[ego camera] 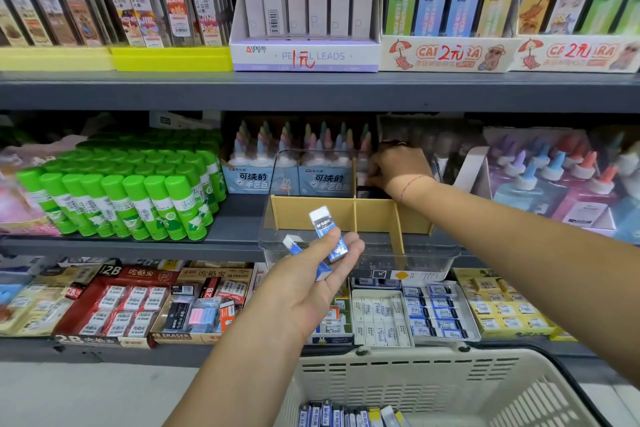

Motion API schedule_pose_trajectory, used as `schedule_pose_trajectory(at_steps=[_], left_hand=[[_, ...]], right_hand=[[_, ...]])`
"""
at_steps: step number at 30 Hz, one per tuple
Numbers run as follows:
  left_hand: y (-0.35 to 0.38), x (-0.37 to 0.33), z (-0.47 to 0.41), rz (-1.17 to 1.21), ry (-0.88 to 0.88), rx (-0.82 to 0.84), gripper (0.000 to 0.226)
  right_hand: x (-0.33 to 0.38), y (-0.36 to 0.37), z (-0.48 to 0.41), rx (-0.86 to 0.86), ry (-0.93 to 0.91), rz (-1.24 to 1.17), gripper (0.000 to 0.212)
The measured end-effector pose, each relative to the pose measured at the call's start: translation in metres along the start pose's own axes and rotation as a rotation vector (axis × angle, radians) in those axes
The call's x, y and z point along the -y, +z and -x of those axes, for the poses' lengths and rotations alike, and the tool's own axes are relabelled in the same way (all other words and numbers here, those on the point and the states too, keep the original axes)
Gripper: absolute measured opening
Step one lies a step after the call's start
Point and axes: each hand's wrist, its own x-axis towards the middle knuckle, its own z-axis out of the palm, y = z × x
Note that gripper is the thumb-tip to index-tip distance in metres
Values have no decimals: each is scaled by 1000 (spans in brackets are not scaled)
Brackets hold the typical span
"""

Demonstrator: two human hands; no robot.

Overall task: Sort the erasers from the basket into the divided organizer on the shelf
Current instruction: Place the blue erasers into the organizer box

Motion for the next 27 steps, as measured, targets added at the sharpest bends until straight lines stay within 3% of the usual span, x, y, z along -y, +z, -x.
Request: schedule_pose_trajectory(at_steps=[3, 5, 7, 9, 14, 18, 22, 27], left_hand=[[-1, 1, -1, -43, 5, -6, 28], [-2, 1, -2, -64, 4, -12, 25], [-2, 2, -2, -89, 5, -14, 22], [-2, 4, -3, -117, 15, -9, 16], [1, 9, -2, -173, 12, 26, 13], [-2, 6, -4, -139, -11, 19, 12], [-1, 7, -2, -219, -21, 13, 9], [2, 7, 0, -306, -36, 23, 16]], right_hand=[[3, -16, 9, -1, 7, -145, 27], [10, -32, 22, -5, -4, -462, 26], [21, -53, 38, 243, -54, -882, 34], [29, -66, 52, 543, -127, -1106, 39], [18, -71, 57, 672, -170, -1090, 9], [-16, -83, 34, 454, 61, -1121, 7], [-40, -69, 5, 362, 144, -747, 11], [-19, -41, -1, 298, 60, -201, 18]])
